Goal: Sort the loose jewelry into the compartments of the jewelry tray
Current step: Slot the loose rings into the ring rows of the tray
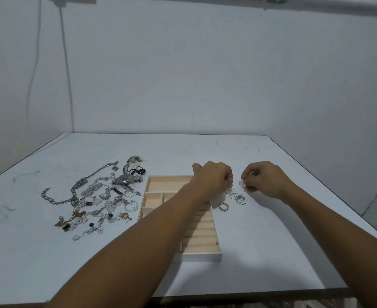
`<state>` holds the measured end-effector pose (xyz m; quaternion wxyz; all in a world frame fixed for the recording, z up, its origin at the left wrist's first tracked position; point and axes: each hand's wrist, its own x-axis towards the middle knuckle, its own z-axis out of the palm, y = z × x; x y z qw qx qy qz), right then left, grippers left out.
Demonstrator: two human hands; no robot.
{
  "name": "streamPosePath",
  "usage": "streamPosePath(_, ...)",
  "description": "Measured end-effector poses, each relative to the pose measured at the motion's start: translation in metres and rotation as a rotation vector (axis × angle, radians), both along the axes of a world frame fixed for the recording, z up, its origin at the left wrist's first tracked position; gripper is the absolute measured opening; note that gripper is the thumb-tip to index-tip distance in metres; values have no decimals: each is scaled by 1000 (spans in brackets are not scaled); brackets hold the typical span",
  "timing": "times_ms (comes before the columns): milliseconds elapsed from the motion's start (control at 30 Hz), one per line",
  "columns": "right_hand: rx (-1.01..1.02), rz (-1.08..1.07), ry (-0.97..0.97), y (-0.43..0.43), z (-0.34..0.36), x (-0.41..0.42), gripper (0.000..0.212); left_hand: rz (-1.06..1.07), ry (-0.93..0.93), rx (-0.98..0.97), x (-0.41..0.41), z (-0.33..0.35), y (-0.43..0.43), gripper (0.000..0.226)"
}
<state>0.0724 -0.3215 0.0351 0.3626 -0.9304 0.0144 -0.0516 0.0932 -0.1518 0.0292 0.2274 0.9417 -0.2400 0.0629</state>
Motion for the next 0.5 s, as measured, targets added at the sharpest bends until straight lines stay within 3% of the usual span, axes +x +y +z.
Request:
streamPosePath(200, 219, 56, 26, 15, 8, -19, 7, 5, 10, -29, -17, 13, 28, 15)
streamPosePath(500, 169, 166, 6, 51, 20, -46, 9, 20, 27, -125, -42, 23, 83, 16)
